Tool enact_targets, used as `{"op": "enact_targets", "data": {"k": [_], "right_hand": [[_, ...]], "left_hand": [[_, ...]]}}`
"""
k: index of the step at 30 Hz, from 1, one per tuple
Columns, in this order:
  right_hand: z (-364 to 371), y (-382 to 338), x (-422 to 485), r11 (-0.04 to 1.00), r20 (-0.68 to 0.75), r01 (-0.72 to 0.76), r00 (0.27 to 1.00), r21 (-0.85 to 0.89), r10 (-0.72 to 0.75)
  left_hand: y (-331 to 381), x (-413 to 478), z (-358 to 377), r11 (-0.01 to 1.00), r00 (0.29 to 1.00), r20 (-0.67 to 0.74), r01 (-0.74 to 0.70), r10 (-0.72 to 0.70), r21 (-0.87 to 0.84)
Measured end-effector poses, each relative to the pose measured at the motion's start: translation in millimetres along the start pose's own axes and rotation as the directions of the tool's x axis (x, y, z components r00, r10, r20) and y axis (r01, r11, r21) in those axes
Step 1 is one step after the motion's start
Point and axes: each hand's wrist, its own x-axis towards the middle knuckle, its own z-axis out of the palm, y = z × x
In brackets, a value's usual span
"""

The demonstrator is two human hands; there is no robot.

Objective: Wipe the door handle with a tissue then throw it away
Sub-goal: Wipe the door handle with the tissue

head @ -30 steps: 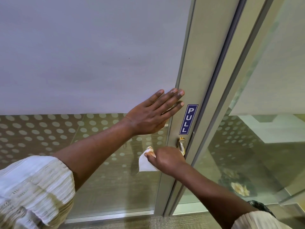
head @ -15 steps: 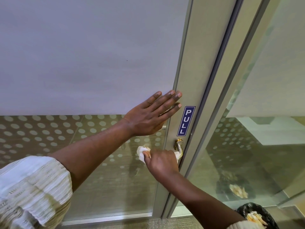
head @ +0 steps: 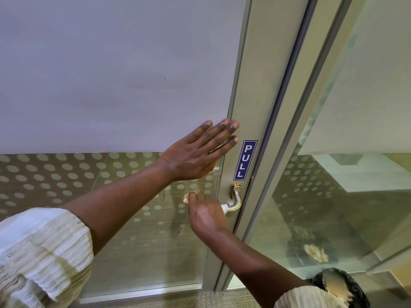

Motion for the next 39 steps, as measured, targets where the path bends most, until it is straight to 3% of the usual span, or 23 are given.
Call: {"op": "enact_targets", "data": {"k": [5,9,12,14,16,19,21,22,24,26,28,30,35,39], "right_hand": [[21,48,-37,0.977,-0.093,0.195,0.975,-0.082,-0.202],[16,80,-33,0.956,-0.100,0.273,0.954,-0.109,-0.284],[11,74,-24,0.959,-0.108,0.255,0.957,-0.121,-0.268],[3,69,-14,0.976,-0.013,0.204,0.979,-0.071,-0.205],[-7,68,-1,0.991,0.201,0.131,0.970,0.036,-0.136],[-24,67,23,0.980,0.535,0.044,0.833,0.196,-0.144],[-31,65,33,0.961,0.641,-0.030,0.751,0.276,-0.160],[-33,64,34,0.959,0.649,-0.035,0.743,0.282,-0.164],[-29,63,24,0.975,0.545,0.036,0.824,0.221,-0.154],[-15,60,2,0.991,0.272,0.119,0.954,0.053,-0.129],[2,50,-21,0.990,0.046,0.106,0.994,-0.096,-0.102],[11,36,-32,0.993,-0.088,0.008,0.996,-0.121,-0.019],[2,9,-20,0.988,-0.081,-0.117,0.991,-0.098,0.110],[-2,-9,11,0.950,0.072,-0.311,0.948,-0.010,0.311]], "left_hand": [[0,0,2,1.000,1.000,0.006,-0.004,0.004,-0.007],[0,0,0,1.000,1.000,0.015,-0.007,0.007,-0.015],[0,1,1,1.000,1.000,0.004,-0.002,0.002,-0.023],[1,2,0,1.000,1.000,0.001,0.001,-0.001,-0.020],[0,1,0,1.000,1.000,0.002,0.001,-0.001,-0.019],[0,1,-1,1.000,1.000,-0.003,-0.002,0.002,-0.017],[0,1,-2,1.000,1.000,-0.006,-0.002,0.002,-0.012],[0,1,-2,1.000,1.000,-0.006,-0.004,0.004,-0.010],[0,1,-3,1.000,1.000,-0.004,-0.006,0.006,-0.010],[0,2,-3,1.000,1.000,-0.006,-0.001,0.001,-0.014],[0,2,-3,1.000,1.000,-0.003,-0.001,0.000,-0.016],[0,2,-3,1.000,1.000,0.001,-0.003,0.003,-0.022],[0,2,-1,1.000,1.000,-0.010,-0.003,0.003,-0.017],[1,2,1,1.000,1.000,-0.017,0.004,-0.005,-0.009]]}}
